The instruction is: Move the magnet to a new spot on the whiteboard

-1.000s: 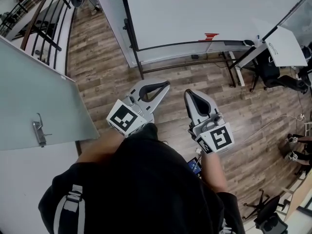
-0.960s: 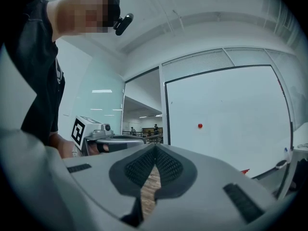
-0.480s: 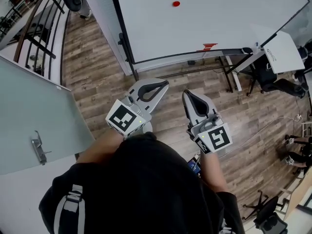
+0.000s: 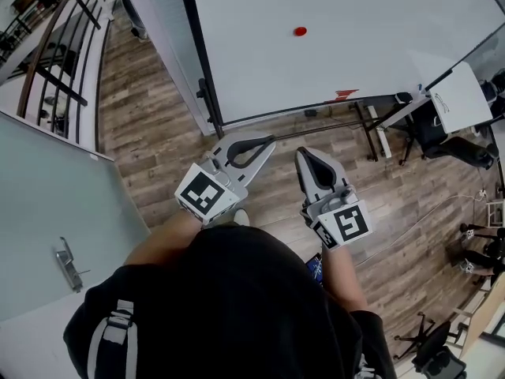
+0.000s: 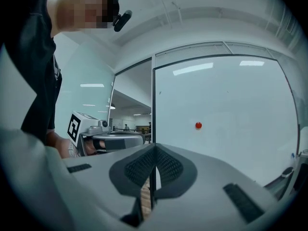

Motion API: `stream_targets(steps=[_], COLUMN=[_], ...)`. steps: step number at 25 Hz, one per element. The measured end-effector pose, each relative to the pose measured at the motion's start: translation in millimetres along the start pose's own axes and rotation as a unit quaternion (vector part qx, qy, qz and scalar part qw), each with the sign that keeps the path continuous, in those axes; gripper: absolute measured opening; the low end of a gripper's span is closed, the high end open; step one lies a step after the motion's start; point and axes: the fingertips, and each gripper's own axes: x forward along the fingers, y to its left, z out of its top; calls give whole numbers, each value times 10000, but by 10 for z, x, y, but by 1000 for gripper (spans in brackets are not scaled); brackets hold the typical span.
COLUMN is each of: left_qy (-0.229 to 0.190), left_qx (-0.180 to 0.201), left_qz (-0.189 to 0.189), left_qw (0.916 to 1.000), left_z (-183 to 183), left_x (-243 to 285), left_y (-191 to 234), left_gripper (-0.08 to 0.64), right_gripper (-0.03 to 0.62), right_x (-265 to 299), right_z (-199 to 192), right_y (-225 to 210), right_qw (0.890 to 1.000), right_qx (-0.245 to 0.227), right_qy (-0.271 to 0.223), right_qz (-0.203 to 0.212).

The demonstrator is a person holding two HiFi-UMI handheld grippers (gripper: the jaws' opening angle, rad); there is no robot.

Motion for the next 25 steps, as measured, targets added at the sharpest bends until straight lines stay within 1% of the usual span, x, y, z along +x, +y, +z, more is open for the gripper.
stream_targets(steps=[5,7,12,16,21,25], left_qy=[-12,-16,-15,-41,-116,-71], left_qx=[-36,-96,-97,-122,-16,41], left_qz=[-53,-67,-103,-21,216,415], left_qw=[10000,9999,9999,9999,9997,9991], left_z=[-89,-125,-144,-154,-114,-87], left_x=[27,46,125,255,440,623], left_y=[323,410,586,676,836,960], left_gripper=[5,5,5,5,5,5], right_gripper=[-3,-3,-3,-3,-3,-3], right_x=[289,363,527,605,766,916], right_z=[-71,-95,-72,-56,30,76], right_y=[-74,-109,-279,-463,-754,-1010], right_qw=[9999,9997,9993,9991,9980,9983], right_qx=[-20,-30,-70,-169,-539,-547], right_qy=[92,128,131,98,16,-77], right_qz=[-133,-187,-346,-383,-332,-203])
